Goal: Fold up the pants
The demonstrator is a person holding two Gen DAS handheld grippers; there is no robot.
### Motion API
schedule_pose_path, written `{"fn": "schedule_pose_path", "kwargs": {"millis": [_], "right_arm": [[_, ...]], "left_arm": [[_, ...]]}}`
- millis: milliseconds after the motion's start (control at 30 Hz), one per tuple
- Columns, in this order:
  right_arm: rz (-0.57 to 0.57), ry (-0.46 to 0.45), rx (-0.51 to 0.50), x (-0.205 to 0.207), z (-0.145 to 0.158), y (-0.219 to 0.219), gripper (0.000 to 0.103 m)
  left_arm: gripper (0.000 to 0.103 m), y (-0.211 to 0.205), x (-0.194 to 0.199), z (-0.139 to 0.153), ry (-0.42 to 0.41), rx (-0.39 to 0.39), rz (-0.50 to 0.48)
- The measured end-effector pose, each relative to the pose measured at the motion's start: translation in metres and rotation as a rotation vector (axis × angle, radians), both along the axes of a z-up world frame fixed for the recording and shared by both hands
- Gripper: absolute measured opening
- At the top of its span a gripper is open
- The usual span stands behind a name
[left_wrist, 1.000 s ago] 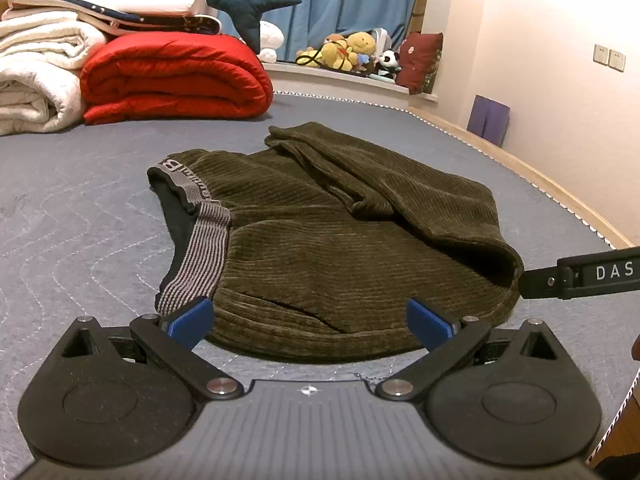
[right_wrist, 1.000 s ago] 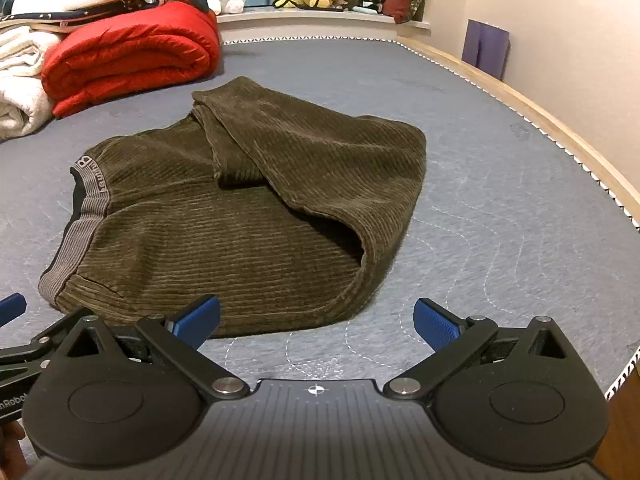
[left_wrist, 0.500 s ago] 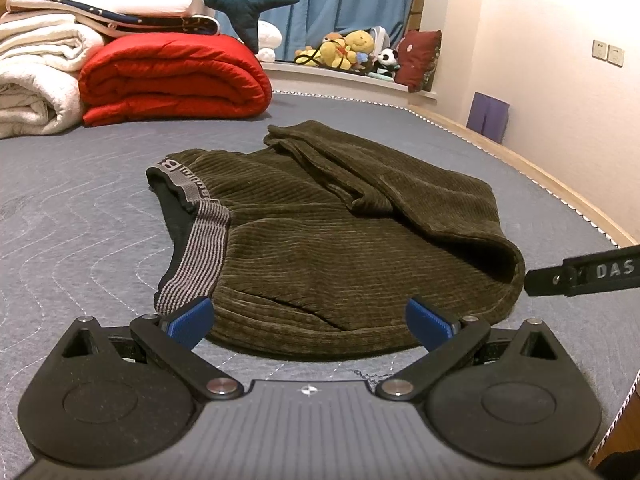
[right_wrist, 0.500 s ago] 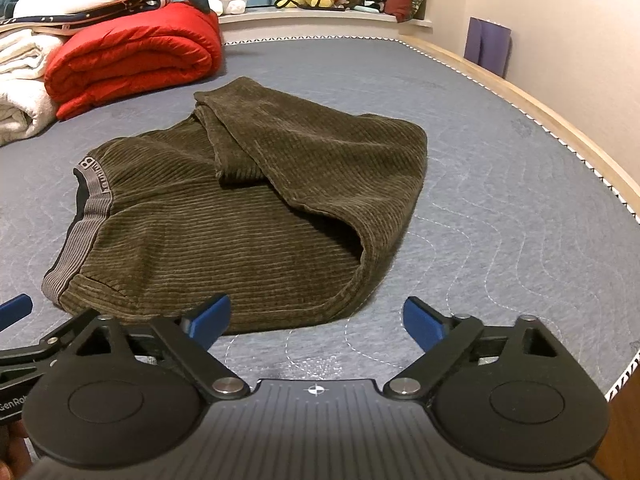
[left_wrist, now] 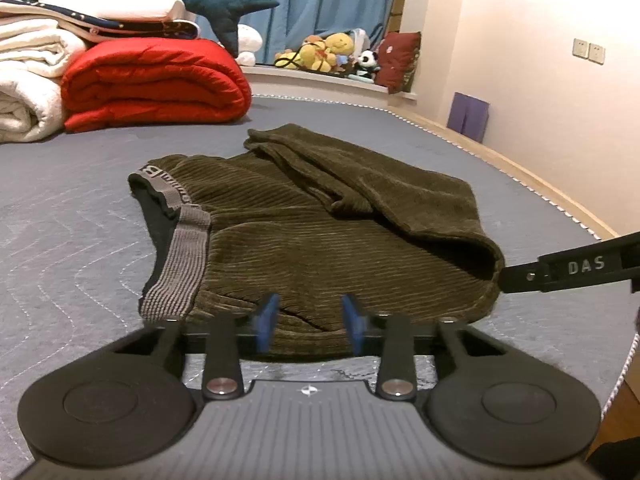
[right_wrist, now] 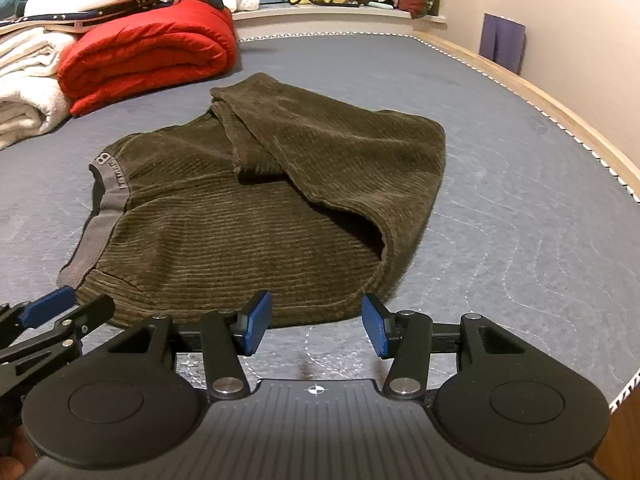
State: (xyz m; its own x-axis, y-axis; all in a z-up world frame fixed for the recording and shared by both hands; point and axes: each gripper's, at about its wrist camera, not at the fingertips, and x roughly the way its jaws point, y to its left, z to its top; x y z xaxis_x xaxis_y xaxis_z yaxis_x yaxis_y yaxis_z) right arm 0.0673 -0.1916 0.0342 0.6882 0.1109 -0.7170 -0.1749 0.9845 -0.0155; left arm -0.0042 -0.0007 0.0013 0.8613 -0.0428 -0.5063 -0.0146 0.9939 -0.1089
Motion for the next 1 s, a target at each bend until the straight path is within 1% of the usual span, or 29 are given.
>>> {"fn": "schedule_pose_path", "kwargs": {"millis": [67,100,133,167,200,233,267,300,333,367,400,433,467,500,567,600,633,667,700,733,800,833,867,933,1000], "right_arm": [[0.005,-0.008,-0.006,0.000,-0.001,0.002,0.052],[0.003,-0.009,-0.009,0.000,-0.001,0.003,0.052],[0.000,-0.009,-0.008,0.001,-0.002,0.003,0.048],[-0.004,-0.005,-0.008,0.003,-0.003,0.003,0.043],[-0.009,0.000,-0.008,0.004,-0.004,0.003,0.033],[-0.016,0.003,-0.002,0.006,-0.005,0.003,0.030],[-0.023,0.003,0.004,0.009,-0.004,0.003,0.029],[-0.029,0.001,0.011,0.011,-0.003,0.003,0.027],[-0.035,-0.002,0.017,0.014,-0.002,0.003,0.026],[-0.043,-0.005,0.027,0.018,0.000,0.002,0.026],[-0.055,-0.012,0.041,0.023,0.003,-0.001,0.026],[-0.069,-0.021,0.050,0.028,0.006,-0.003,0.026],[-0.082,-0.030,0.055,0.033,0.009,-0.006,0.026],[-0.097,-0.041,0.058,0.040,0.013,-0.009,0.026],[-0.114,-0.050,0.054,0.055,0.016,-0.016,0.030],[-0.126,-0.052,0.050,0.063,0.017,-0.021,0.039],[-0.139,-0.050,0.045,0.071,0.016,-0.024,0.051],[-0.146,-0.043,0.039,0.078,0.015,-0.027,0.055],[-0.152,-0.032,0.030,0.085,0.011,-0.031,0.061],[-0.157,-0.022,0.020,0.090,0.007,-0.032,0.066],[-0.157,0.010,-0.010,0.098,-0.006,-0.034,0.070],[-0.152,0.030,-0.026,0.101,-0.013,-0.034,0.070],[-0.145,0.048,-0.040,0.104,-0.019,-0.033,0.071],[-0.111,0.088,-0.070,0.110,-0.033,-0.029,0.074],[-0.088,0.112,-0.099,0.115,-0.042,-0.024,0.077]], "left_arm": [[0.013,0.001,-0.001,0.002,-0.021,-0.005,-0.005],[0.010,0.003,-0.001,0.004,-0.029,-0.004,-0.008],[0.009,0.004,-0.001,0.006,-0.040,0.002,-0.008],[0.009,0.007,-0.001,0.007,-0.026,0.002,-0.003],[0.009,0.011,-0.001,0.008,-0.034,0.003,0.005],[0.009,0.016,0.000,0.009,-0.036,0.003,0.019],[0.009,0.020,0.001,0.010,-0.041,-0.004,0.032],[0.009,0.028,0.006,0.010,-0.020,-0.026,0.048],[0.009,0.037,0.010,0.010,0.013,-0.067,0.063],[0.010,0.049,0.016,0.012,0.060,-0.130,0.081],[0.012,0.061,0.020,0.014,0.091,-0.190,0.084],[0.016,0.071,0.025,0.017,0.099,-0.228,0.075],[0.023,0.081,0.031,0.021,0.102,-0.246,0.070],[0.025,0.090,0.038,0.024,0.096,-0.245,0.075],[0.028,0.110,0.052,0.026,0.065,-0.230,0.088],[0.028,0.122,0.060,0.023,0.057,-0.226,0.100],[0.031,0.132,0.066,0.017,0.053,-0.228,0.115],[0.037,0.145,0.072,0.007,0.052,-0.250,0.133],[0.039,0.155,0.077,-0.003,0.058,-0.285,0.146],[0.044,0.166,0.082,-0.014,0.076,-0.342,0.157],[0.047,0.185,0.093,-0.036,0.121,-0.471,0.187],[0.052,0.190,0.098,-0.042,0.136,-0.512,0.181],[0.061,0.193,0.104,-0.047,0.150,-0.536,0.165],[0.067,0.194,0.113,-0.052,0.153,-0.540,0.155],[0.072,0.192,0.120,-0.054,0.136,-0.514,0.142]]}}
